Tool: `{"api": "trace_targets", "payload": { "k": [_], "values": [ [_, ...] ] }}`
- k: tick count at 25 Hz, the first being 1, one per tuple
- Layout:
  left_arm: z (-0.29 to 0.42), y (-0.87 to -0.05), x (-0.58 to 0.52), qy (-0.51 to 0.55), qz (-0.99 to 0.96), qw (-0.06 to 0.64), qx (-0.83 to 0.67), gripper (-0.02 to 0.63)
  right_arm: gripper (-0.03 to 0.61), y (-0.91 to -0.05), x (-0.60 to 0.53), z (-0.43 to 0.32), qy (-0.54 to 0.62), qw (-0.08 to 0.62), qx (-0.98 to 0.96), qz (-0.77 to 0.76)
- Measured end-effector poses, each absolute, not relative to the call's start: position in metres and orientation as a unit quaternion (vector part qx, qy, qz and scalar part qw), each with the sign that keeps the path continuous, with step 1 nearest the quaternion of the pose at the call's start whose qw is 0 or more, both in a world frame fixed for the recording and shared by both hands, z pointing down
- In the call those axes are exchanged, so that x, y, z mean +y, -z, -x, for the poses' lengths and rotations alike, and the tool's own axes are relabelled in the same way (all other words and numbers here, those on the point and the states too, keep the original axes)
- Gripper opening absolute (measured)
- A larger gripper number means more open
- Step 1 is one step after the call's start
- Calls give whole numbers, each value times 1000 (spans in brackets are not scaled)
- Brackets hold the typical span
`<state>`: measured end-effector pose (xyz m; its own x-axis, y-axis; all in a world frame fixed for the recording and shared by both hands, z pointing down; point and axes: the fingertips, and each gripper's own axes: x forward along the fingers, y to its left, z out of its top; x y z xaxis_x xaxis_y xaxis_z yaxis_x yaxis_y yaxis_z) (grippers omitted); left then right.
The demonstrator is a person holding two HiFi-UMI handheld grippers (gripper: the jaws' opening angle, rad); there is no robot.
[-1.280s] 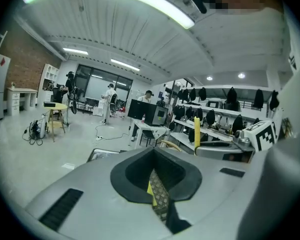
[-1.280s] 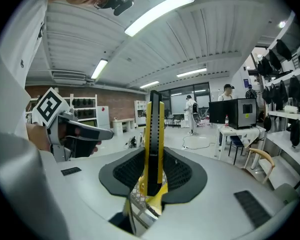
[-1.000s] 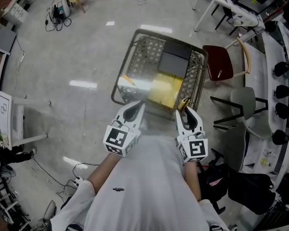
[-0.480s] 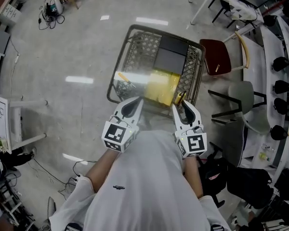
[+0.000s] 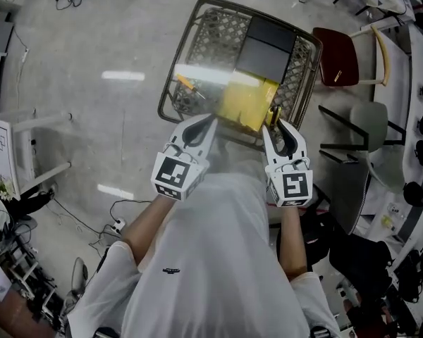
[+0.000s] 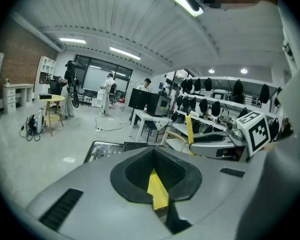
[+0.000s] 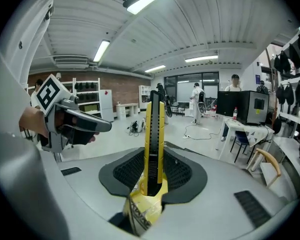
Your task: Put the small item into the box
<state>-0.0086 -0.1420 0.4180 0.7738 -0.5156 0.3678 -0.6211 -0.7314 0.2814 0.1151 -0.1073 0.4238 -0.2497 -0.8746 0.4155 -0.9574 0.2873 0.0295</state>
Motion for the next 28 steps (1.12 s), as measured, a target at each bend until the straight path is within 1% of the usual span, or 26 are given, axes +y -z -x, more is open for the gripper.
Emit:
{"api": "trace_targets", "payload": {
  "k": [5,10,24,28],
  "values": [
    [2,-436,-149,-138,-919,201,-309,2,106,-470,-117,-111,-117,228,-784,-565],
    [-1,-452,-153,-147,-916,202,-314,2,106,-519,-118,-108,-150,235,-784,-555],
    [-11,-498,-153,-163,-910,217,-314,2,106,-642,-138,-113,-206,303,-774,-516],
    [-14,-505,-157,-165,-910,216,-314,2,106,-669,-147,-116,-229,313,-763,-517]
  ]
}}
